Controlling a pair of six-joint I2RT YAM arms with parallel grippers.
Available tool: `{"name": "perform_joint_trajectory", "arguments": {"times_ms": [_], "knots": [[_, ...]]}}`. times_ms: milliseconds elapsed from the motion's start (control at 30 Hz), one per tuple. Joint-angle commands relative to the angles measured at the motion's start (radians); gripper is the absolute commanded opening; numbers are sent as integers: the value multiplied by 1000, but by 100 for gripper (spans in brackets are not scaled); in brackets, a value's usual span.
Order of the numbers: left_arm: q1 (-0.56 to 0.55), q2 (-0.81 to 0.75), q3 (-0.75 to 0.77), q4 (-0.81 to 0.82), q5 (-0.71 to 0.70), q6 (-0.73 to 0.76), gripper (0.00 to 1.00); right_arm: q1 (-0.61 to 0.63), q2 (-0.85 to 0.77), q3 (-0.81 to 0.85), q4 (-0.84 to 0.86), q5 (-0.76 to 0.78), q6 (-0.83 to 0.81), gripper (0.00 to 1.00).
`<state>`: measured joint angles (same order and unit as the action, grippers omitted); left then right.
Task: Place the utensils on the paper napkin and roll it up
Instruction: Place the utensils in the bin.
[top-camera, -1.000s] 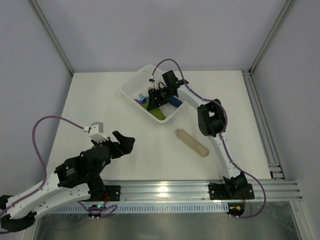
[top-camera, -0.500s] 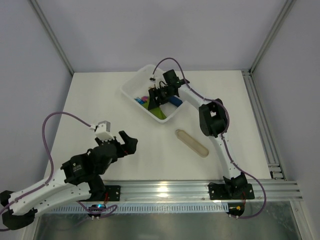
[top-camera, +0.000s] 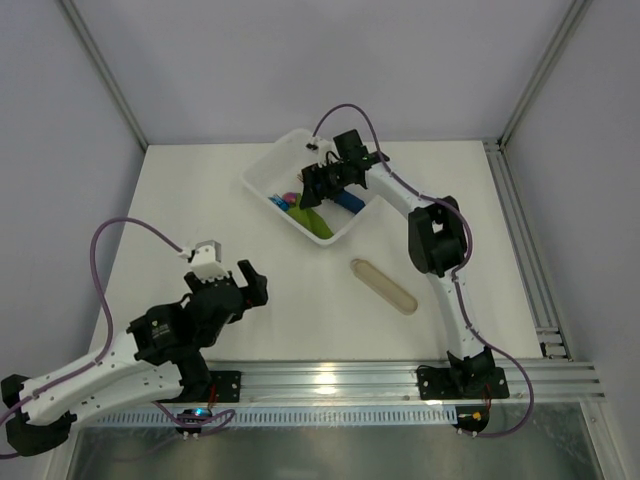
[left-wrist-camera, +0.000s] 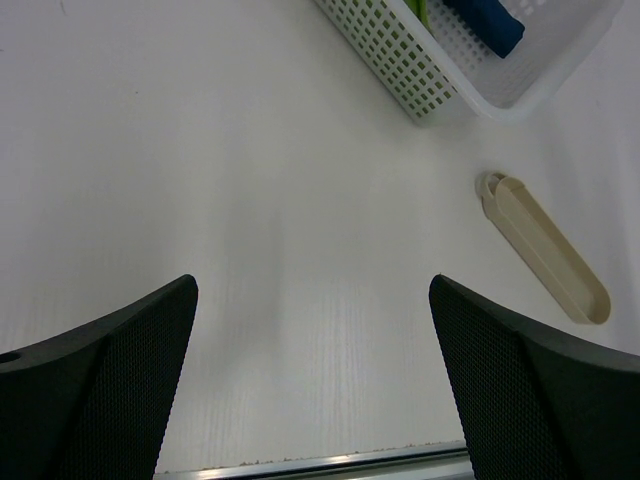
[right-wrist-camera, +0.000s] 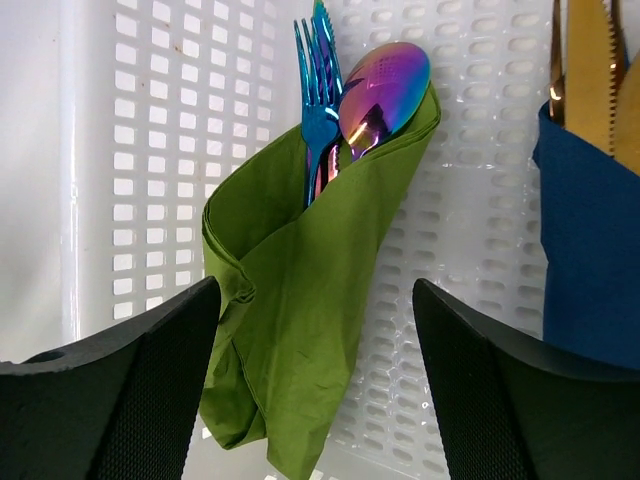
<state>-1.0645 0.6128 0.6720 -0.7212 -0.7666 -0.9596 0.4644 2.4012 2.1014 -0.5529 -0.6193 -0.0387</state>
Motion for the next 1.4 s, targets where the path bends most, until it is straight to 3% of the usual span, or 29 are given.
{"name": "perform_joint_trajectory", "arguments": {"times_ms": [0,400,600,733,867,1167,1367], "knots": [[-2,4,63,-66,-74,-37,99,-13,-91,8,48,35,35,81],[-2,154,360,-357,-108,-154,99,-27,-132,57,-76,-88,120,81],[0,226,462,-362,-96,-114,99,-18,-157,11,-76,-57,86,81],[0,251,521,-365,-111,-87,99,-4,-142,9,-101,-27,95,73],[3,271,551,-402,-132,-79,99,16,-128,5,-85,-23,123,66],[11,268,549,-437,-143,-99,99,65,-77,13,-84,-13,163,64],[12,269,564,-472,-149,-122,99,66,-71,5,-74,102,186,63]]}}
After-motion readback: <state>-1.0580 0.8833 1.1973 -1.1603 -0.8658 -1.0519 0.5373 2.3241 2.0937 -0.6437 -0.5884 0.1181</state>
